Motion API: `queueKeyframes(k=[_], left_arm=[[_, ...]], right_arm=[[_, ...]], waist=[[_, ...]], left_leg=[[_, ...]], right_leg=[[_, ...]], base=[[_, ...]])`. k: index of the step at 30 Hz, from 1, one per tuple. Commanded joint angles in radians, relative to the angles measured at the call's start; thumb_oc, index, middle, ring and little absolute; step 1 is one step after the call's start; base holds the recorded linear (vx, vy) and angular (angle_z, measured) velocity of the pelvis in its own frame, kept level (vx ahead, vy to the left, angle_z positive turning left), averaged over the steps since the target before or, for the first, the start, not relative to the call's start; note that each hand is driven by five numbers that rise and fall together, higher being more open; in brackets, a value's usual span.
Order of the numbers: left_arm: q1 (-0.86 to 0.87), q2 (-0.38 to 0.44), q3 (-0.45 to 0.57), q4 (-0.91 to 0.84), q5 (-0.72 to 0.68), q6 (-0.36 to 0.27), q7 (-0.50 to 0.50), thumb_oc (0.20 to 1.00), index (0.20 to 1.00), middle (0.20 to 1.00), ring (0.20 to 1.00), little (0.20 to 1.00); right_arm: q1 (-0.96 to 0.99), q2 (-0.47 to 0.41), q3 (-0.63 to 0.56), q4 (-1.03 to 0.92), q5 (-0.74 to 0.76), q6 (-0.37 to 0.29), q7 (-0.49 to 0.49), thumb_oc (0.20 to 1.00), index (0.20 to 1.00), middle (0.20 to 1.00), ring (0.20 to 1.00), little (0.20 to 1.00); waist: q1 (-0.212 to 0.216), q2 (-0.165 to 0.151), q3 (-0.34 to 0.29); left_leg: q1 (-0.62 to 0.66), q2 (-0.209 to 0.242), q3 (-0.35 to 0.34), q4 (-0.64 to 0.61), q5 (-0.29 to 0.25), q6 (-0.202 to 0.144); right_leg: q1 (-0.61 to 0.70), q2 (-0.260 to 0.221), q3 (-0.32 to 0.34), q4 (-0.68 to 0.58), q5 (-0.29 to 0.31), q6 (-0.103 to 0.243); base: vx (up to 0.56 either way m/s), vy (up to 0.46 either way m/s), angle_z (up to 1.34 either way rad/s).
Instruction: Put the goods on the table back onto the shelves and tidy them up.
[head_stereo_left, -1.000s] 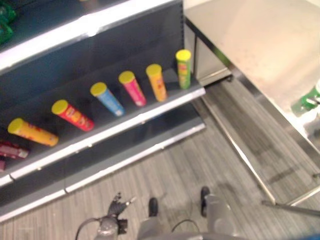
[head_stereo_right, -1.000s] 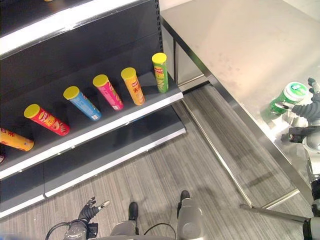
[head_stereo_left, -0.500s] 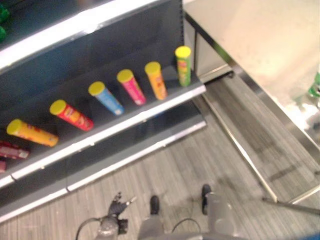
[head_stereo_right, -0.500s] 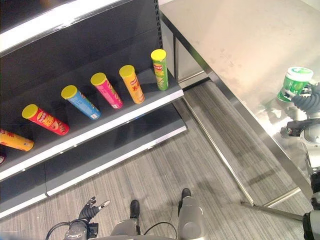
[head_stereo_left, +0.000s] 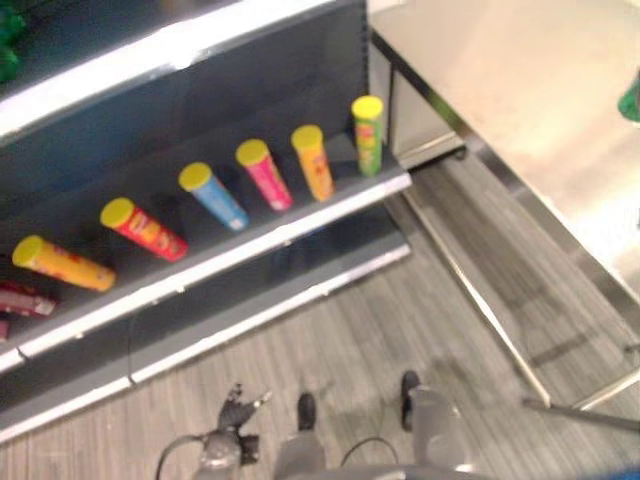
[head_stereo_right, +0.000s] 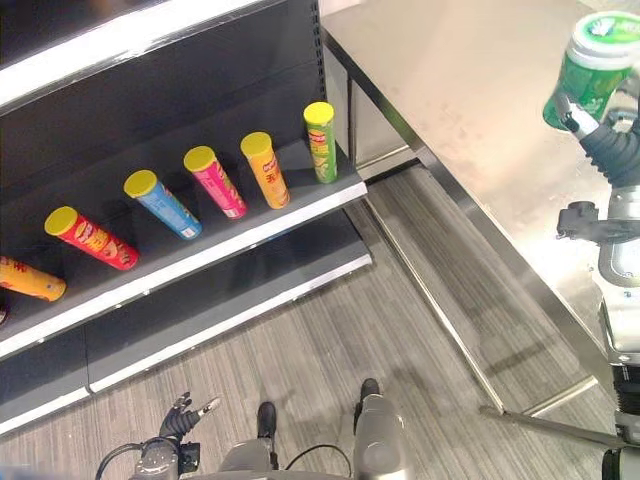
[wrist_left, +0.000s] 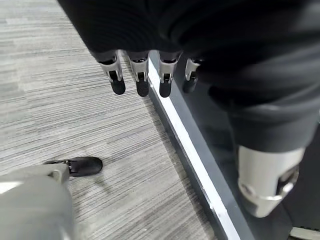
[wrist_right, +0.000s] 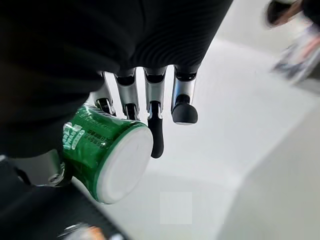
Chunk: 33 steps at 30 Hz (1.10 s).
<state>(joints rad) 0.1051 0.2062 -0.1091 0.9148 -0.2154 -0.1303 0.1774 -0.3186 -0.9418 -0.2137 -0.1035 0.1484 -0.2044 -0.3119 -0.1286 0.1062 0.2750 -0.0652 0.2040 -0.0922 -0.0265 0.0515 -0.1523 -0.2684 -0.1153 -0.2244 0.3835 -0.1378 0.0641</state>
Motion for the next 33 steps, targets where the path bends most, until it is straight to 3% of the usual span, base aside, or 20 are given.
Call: queueKeyframes(k=[1,7,14,22,33], left_arm=[[-0.02,0.071,0.032,0.01,0.005,-0.009,0.016,1.0,1.0,1.0,1.0,1.0],[-0.009,0.088,0.047,0.049,-0.017,-0.007,0.022,1.0,1.0,1.0,1.0,1.0],[0.014,0.108,0.062,0.109,-0.063,-0.013,0.037,1.0,1.0,1.0,1.0,1.0],[0.014,0.11,0.047,0.138,-0.086,-0.023,0.044,1.0,1.0,1.0,1.0,1.0],[-0.023,0.109,0.003,0.152,-0.124,-0.043,0.052,1.0,1.0,1.0,1.0,1.0]], right_arm=[[-0.094,0.046,0.012,-0.098,0.066,-0.091,0.018,0.2,0.2,0.2,0.2,0.2],[-0.332,0.04,0.194,-0.065,0.091,-0.079,0.044,0.2,0.2,0.2,0.2,0.2],[-0.658,0.086,0.46,0.163,0.135,-0.032,0.075,0.2,0.2,0.2,0.2,0.2],[-0.834,0.162,0.594,0.383,0.157,-0.002,0.081,0.2,0.2,0.2,0.2,0.2],[-0.996,0.243,0.666,0.739,0.174,0.033,0.055,0.2,0.2,0.2,0.2,0.2]], waist=[[0.011,-0.095,-0.049],[0.049,-0.1,-0.071],[0.142,-0.118,-0.099],[0.205,-0.135,-0.115],[0.287,-0.152,-0.125]], left_leg=[[0.096,0.007,0.091,0.055,-0.082,-0.044],[0.108,-0.015,0.08,0.049,-0.122,-0.028],[0.103,-0.076,0.033,0.06,-0.142,-0.008],[0.084,-0.109,-0.01,0.06,-0.143,-0.003],[0.041,-0.14,-0.068,0.063,-0.132,-0.002]], right_leg=[[0.156,-0.033,0.068,-0.19,-0.01,0.084],[0.177,-0.071,0.048,-0.183,-0.002,0.095],[0.24,-0.136,-0.005,-0.211,0.024,0.118],[0.278,-0.17,-0.062,-0.229,0.026,0.124],[0.297,-0.192,-0.124,-0.237,0.027,0.13]], base=[[0.0,0.054,0.22],[0.0,0.077,0.11],[0.03,0.062,0.21],[0.03,0.023,0.26],[0.02,0.0,0.19]])
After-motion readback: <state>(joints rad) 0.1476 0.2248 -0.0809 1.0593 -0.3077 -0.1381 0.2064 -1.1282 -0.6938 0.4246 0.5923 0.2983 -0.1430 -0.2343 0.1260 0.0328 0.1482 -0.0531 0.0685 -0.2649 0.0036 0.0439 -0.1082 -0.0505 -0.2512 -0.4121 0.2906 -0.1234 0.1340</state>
